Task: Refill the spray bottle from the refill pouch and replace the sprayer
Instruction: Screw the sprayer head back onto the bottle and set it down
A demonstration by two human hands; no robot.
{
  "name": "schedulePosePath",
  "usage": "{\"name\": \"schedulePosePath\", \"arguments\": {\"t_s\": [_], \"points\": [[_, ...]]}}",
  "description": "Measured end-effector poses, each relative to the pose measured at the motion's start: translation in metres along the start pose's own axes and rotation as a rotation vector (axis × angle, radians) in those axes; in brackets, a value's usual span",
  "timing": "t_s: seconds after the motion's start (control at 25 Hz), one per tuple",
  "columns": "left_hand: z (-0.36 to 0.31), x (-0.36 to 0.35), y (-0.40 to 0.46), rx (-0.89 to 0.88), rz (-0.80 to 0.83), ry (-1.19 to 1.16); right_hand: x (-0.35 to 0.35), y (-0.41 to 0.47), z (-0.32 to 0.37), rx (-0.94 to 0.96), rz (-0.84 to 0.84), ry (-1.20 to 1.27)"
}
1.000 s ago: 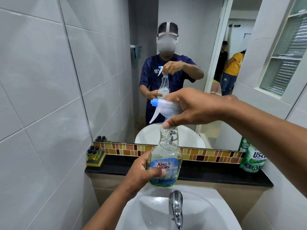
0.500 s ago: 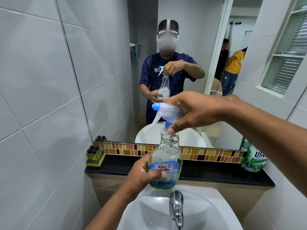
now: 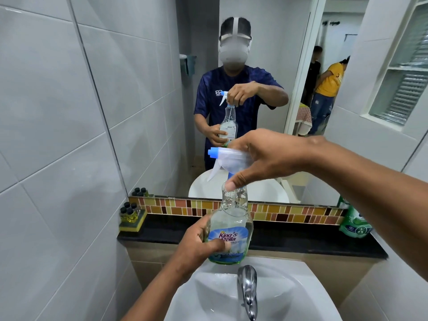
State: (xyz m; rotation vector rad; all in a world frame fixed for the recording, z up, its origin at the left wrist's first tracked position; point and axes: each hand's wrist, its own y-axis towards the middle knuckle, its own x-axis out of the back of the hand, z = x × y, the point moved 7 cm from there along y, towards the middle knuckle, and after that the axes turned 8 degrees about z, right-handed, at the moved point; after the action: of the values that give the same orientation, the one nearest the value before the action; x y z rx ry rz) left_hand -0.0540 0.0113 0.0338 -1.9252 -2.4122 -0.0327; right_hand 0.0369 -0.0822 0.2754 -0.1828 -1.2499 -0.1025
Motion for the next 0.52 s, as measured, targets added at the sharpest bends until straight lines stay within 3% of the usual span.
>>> {"name": "schedulePosePath", "arguments": {"t_s": [0.08, 0.24, 0.52], "points": [[0.002, 0.001, 0.003, 0.003, -0.005, -0.003, -0.003, 0.002, -0.004, -0.004, 0.046, 0.021], [0.006, 0.004, 0.011, 0.002, -0.002, -0.003, -0.003, 0.009, -0.01, -0.034, -0.046, -0.034], [0.013, 0.006, 0.017, 0.003, -0.011, 0.002, -0.011, 0.011, -0.013, 0.021, 0.024, 0.03]]}}
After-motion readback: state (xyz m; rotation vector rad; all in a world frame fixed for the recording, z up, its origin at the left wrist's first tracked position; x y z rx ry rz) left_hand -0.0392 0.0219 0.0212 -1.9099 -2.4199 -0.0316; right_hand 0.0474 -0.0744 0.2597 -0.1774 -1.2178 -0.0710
